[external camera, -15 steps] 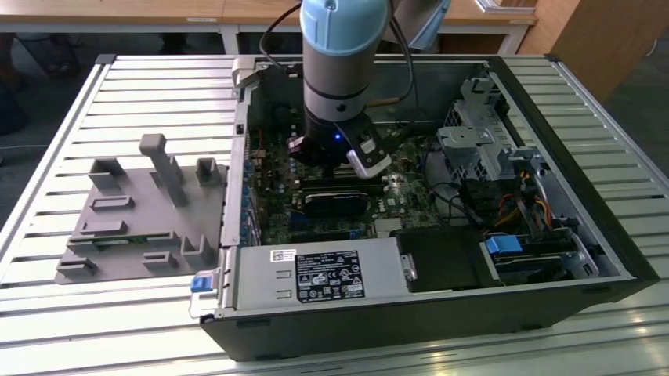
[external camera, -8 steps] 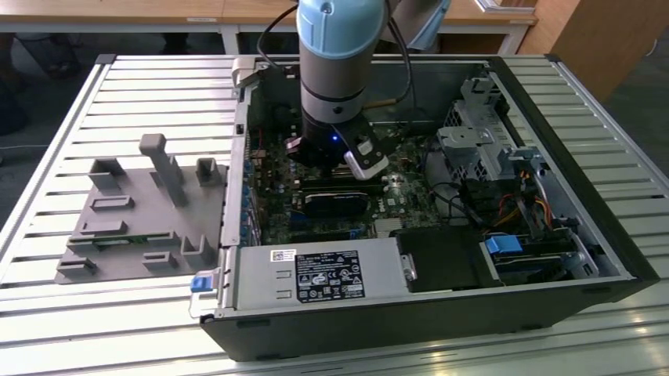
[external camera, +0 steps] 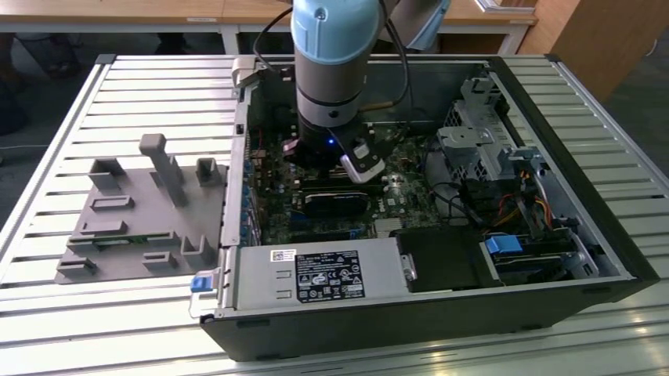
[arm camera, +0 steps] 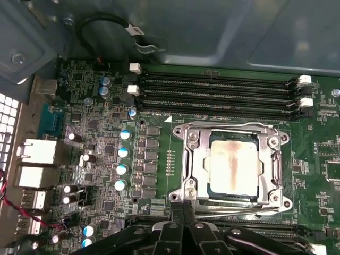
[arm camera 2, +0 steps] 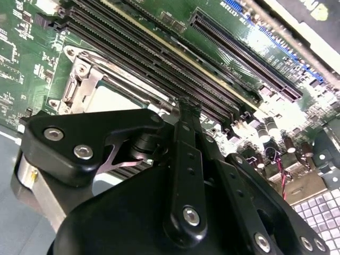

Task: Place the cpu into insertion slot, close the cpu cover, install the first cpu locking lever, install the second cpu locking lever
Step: 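Install the second cpu locking lever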

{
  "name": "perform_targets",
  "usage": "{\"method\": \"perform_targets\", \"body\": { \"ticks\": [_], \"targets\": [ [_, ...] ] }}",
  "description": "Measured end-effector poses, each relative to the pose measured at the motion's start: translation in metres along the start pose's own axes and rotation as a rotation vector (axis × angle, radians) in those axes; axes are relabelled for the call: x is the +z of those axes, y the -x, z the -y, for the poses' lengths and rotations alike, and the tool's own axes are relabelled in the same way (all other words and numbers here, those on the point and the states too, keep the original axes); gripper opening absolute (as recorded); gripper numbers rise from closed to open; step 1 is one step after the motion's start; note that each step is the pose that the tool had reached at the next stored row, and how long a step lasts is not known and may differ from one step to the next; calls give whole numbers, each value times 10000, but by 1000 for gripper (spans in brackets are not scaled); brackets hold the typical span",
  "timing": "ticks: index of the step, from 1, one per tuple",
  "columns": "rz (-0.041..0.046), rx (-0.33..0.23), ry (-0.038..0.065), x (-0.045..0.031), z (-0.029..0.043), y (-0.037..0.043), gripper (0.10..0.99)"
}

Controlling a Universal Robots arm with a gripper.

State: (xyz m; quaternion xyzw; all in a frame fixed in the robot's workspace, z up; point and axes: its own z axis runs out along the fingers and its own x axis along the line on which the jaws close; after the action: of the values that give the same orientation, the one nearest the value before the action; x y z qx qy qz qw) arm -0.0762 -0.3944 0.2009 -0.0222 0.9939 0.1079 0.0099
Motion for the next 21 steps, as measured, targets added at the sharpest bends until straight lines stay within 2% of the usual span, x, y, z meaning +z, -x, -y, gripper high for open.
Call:
{"method": "perform_targets", "body": {
  "ticks": [4,12,21],
  "targets": [
    [20,0,101,24,6,-5,106],
    [50,-7,128,57,13,-23,106],
    [62,-7,246,65,13,-27,106]
  ]
}}
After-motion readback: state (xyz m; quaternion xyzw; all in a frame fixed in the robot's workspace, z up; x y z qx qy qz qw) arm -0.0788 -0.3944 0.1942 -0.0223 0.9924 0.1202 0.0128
